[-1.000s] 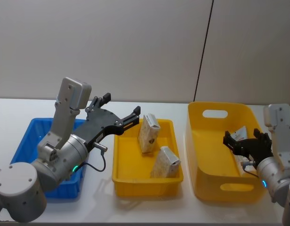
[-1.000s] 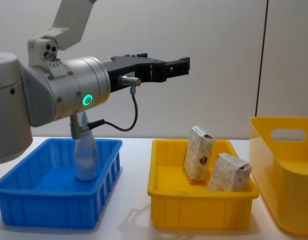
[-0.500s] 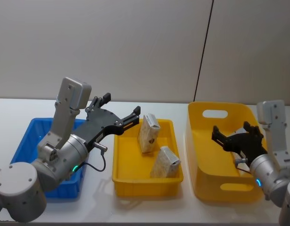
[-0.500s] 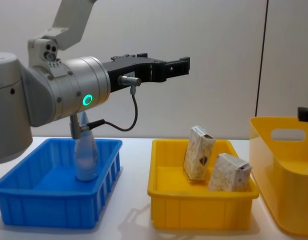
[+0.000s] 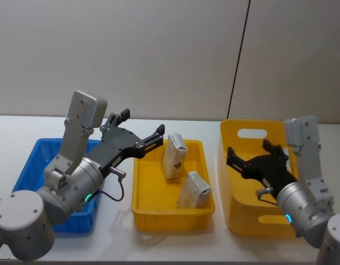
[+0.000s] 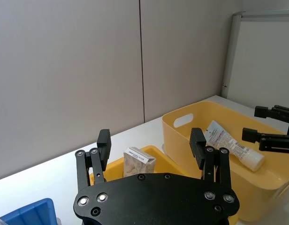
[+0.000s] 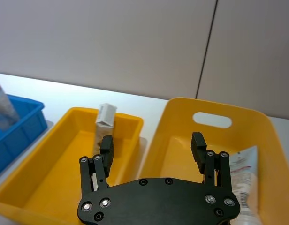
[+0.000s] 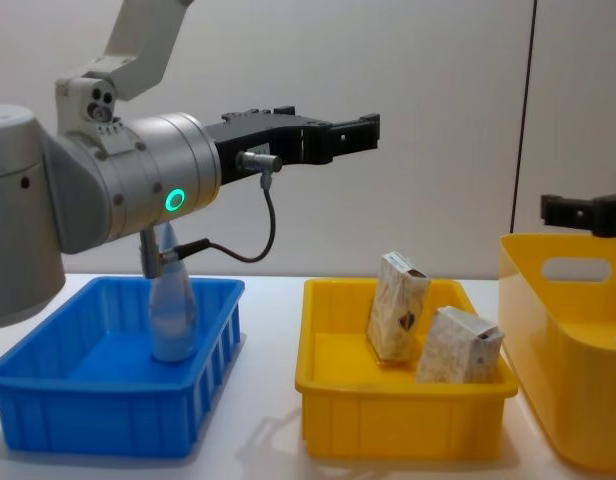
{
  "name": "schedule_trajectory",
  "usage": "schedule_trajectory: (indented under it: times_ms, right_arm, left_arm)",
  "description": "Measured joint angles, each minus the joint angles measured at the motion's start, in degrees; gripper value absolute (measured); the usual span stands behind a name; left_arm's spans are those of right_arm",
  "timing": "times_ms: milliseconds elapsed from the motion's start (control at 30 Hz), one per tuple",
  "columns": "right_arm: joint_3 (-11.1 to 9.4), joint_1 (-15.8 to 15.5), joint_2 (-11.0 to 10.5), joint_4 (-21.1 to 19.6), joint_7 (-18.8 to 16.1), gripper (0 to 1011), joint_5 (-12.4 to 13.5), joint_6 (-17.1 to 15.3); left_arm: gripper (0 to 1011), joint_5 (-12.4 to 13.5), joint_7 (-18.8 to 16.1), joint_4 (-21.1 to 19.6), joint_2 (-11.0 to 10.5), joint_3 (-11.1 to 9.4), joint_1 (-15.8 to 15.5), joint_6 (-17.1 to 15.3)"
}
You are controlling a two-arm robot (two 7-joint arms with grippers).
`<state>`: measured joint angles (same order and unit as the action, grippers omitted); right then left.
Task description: Bimanual collaborative sorting of washing and personal care products
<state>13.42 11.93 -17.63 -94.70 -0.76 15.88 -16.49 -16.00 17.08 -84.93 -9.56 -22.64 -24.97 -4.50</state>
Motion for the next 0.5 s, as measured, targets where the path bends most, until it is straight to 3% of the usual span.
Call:
schedule_trajectory:
  times_ms: [500]
  right_arm:
    - [2.53, -1.55, 2.28, -2.8, -1.08, 1004, 0.11, -3.74]
  left_arm:
    - [1001, 0.0, 0.0, 0.0, 0.0, 0.0, 0.0, 0.0]
